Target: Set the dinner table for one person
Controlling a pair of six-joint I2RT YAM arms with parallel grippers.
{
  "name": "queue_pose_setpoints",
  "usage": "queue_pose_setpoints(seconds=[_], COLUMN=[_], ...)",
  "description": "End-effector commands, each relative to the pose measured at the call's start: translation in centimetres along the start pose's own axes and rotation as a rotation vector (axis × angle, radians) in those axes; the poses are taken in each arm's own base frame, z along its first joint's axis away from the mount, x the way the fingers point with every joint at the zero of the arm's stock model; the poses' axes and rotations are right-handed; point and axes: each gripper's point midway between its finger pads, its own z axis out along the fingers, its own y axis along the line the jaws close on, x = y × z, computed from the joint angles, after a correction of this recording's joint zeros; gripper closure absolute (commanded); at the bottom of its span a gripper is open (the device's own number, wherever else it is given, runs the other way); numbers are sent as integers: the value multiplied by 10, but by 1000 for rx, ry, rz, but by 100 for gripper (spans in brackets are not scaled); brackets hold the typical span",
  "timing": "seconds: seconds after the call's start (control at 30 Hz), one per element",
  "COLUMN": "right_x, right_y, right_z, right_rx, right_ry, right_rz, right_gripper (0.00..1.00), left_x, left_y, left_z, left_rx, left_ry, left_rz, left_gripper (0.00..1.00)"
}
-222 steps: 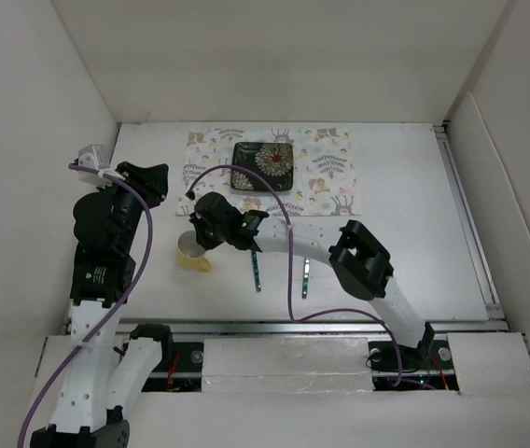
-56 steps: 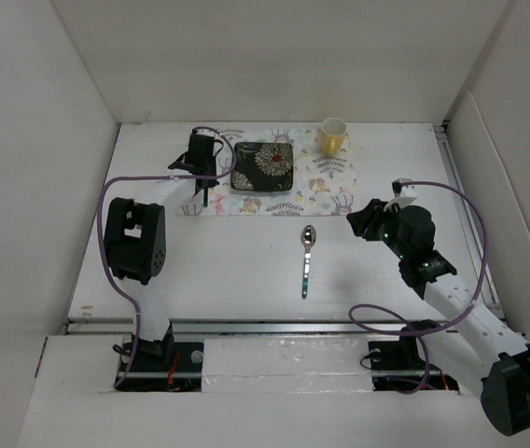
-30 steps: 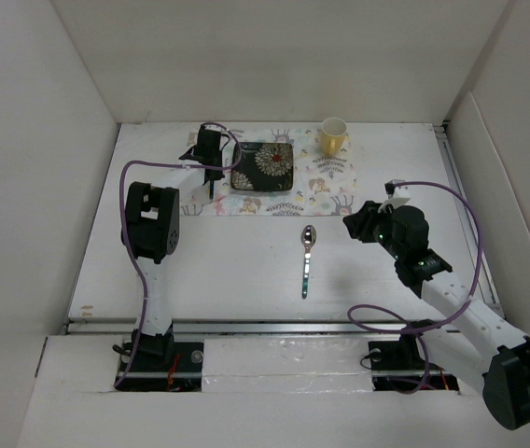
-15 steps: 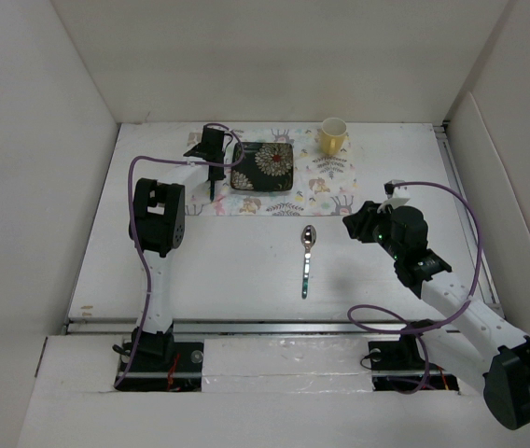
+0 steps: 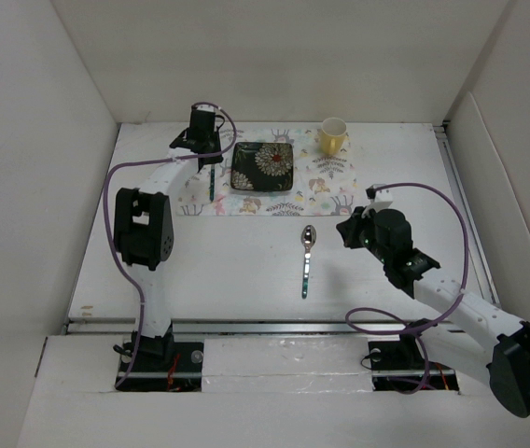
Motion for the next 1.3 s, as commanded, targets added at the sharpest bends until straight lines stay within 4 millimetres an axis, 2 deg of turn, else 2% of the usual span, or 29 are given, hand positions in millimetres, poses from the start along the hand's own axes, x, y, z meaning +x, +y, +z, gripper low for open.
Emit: queue_pose_setpoints(seconds=[0.0, 0.03, 0.07, 0.1, 0.13, 0.17, 0.2, 0.23, 0.27, 0.3, 0.33, 0.37, 0.4, 0.43, 0.47, 0.5, 0.57, 0.6, 0.7, 0.83, 0.87, 0.97, 1.0, 1.07, 1.1, 1.17, 1.2, 1.23, 1.27], right_x=[-18, -15, -10, -1, 14, 17, 27, 34, 48, 56, 67, 76, 86, 93, 96, 99, 102, 102, 117, 140, 151, 164, 166, 164, 155, 135, 106, 93, 75], right_y=[23, 28, 32, 45, 48, 46, 51, 50, 48, 50, 53, 53, 52, 57, 59, 60, 63, 63, 65, 49, 47, 40, 38, 38, 38, 38, 53, 59, 52], right_z=[4, 4, 6, 4, 6, 6, 5, 6, 9, 10, 10, 9, 10, 8, 6, 5, 3, 4, 6, 10, 12, 18, 20, 19, 17, 10, 8, 6, 9], right_rx=[-15, -18, -12, -37, -8, -2, -2, 11, 22, 17, 9, 15, 29, 20, 23, 29, 37, 37, 45, 134, 153, 204, 221, 262, 271, 290, 251, 234, 243], right_ry=[-47, -33, -19, 6, 43, 54, 81, 96, 132, 153, 182, 206, 234, 250, 259, 258, 261, 264, 302, 357, 384, 411, 414, 404, 384, 355, 294, 271, 246], right_rz=[-41, -42, -36, -46, -38, -41, -48, -45, -43, -40, -49, -44, -51, -58, -50, -52, -53, -51, -55, -66, -72, -87, -90, -107, -104, -134, -115, -119, -135], right_gripper=[100, 100, 100, 98, 82, 82, 69, 64, 60, 54, 52, 51, 50, 49, 49, 49, 47, 47, 47, 49, 50, 61, 77, 95, 100, 100, 100, 100, 100], left_x=[-106, -97, -97, -110, -93, -93, -74, -64, -59, -38, -28, -25, 0, 9, 12, 31, 43, 58, 77, 81, 79, 77, 81, 81, 81, 80, 80, 79, 80], left_y=[-18, -25, -31, -36, -52, -52, -58, -66, -74, -75, -77, -74, -72, -70, -62, -57, -51, -48, -42, -28, -24, -16, -13, -11, -12, -12, -13, -14, -15], left_z=[-118, -128, -143, -180, -219, -220, -221, -234, -263, -263, -273, -298, -292, -299, -318, -309, -318, -311, -310, -316, -323, -330, -326, -329, -330, -332, -332, -333, -332], left_rx=[167, 225, 278, 334, 430, 431, 450, 495, 542, 548, 573, 599, 601, 620, 640, 624, 636, 625, 614, 568, 568, 549, 534, 538, 543, 549, 556, 560, 562], left_ry=[-284, -272, -287, -367, -379, -379, -350, -341, -366, -332, -328, -367, -332, -332, -377, -351, -364, -328, -295, -331, -356, -402, -406, -432, -429, -436, -436, -436, -429], left_rz=[-150, -178, -189, -205, -213, -213, -204, -191, -176, -163, -154, -153, -148, -152, -162, -163, -160, -148, -121, -105, -105, -100, -103, -108, -106, -98, -93, -88, -83], left_gripper=[74, 84, 94, 100, 100, 100, 100, 100, 100, 100, 100, 100, 100, 98, 94, 86, 76, 69, 65, 65, 65, 64, 64, 64, 64, 64, 64, 64, 64])
